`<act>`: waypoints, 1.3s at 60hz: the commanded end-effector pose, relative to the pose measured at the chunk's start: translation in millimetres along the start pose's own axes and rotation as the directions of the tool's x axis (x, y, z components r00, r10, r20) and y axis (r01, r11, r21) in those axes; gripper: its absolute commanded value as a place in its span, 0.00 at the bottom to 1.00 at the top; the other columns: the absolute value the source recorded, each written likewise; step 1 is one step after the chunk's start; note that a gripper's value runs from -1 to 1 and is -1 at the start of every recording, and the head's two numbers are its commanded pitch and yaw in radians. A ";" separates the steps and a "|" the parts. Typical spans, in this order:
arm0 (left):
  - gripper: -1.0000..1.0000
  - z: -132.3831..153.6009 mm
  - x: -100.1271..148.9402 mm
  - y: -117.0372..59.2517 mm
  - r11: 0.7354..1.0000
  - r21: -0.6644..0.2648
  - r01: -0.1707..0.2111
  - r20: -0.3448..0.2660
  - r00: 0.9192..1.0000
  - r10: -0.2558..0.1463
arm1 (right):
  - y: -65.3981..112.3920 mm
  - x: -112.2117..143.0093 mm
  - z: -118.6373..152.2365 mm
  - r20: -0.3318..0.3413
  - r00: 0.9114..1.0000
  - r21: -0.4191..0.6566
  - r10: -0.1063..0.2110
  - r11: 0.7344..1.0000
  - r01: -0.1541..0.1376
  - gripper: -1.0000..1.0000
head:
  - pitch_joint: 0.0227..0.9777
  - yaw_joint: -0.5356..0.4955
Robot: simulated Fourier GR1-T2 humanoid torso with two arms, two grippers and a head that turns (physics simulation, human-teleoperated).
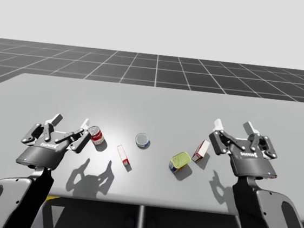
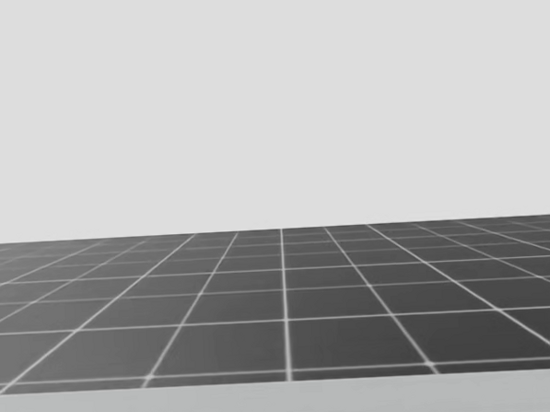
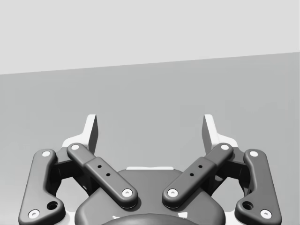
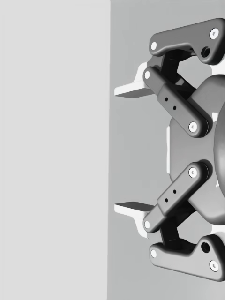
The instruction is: Lift the meat can off the table.
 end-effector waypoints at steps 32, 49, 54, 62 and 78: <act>0.00 -2.8 2.3 12.6 0.999 0.032 -0.013 0.009 1.000 0.012 | 1.0 3.7 1.0 -0.011 1.000 0.033 -0.024 0.999 0.024 0.00 | 0.50 0.51; 0.00 -3.2 2.7 13.5 1.000 0.029 -0.010 0.011 1.000 0.010 | 2.0 2.6 0.3 -0.018 1.000 0.031 -0.014 0.999 0.015 0.00 | 0.73 0.42; 0.00 -3.4 2.7 13.6 1.000 0.028 -0.010 0.012 1.000 0.010 | 2.0 2.2 0.3 -0.020 1.000 0.031 -0.011 0.999 0.012 0.00 | 0.79 0.39; 0.00 -3.4 2.8 13.4 1.000 0.029 -0.012 0.012 1.000 0.012 | 2.1 1.3 0.0 -0.021 1.000 0.032 -0.005 0.999 0.006 0.00 | 0.86 0.35; 0.00 -3.7 2.7 13.2 1.000 0.026 -0.013 0.014 1.000 0.012 | 6.1 -0.7 0.4 -0.037 0.999 0.044 0.006 0.999 -0.005 0.00 | 0.90 0.31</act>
